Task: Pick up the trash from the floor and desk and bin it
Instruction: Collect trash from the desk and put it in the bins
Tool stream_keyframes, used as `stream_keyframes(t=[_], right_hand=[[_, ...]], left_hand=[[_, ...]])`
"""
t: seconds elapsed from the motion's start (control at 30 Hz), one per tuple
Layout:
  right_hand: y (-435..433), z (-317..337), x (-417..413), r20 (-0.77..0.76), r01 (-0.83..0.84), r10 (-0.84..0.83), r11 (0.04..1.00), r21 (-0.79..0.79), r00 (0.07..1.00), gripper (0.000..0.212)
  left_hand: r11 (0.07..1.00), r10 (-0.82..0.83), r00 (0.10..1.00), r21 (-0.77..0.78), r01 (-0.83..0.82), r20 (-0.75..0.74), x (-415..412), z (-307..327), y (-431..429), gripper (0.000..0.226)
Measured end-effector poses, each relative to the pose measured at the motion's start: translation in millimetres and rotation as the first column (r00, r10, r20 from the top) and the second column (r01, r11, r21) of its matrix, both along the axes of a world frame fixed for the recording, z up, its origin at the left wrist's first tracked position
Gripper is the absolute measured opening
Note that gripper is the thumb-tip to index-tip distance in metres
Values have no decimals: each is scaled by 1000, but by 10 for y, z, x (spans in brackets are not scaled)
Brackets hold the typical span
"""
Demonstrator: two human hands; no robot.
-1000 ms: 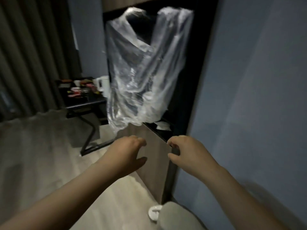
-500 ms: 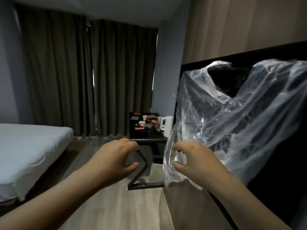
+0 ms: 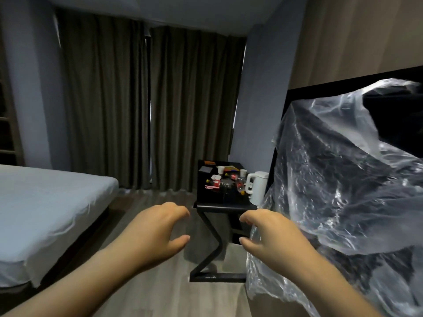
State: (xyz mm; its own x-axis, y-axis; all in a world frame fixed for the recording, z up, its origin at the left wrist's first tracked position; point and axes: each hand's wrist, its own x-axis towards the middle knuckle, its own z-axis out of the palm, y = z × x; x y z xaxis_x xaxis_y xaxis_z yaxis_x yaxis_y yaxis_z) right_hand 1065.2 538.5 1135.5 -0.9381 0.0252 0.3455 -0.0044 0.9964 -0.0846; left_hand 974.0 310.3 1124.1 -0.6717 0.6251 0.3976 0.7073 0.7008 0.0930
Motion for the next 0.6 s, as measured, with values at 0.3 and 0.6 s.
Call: stream_keyframes(t=[0.3,0.6], right_hand=[[-313,24,-1724,4,32,-32,999,-10,999,36],[-258,-157,-3005,83,107,-105,994,-31,991,38]], left_hand=[[1000,-23,1000,-2,23,6,-1756,40,-259,50],[998,-62,993,5,61,102,-3161,-178,-232,50]])
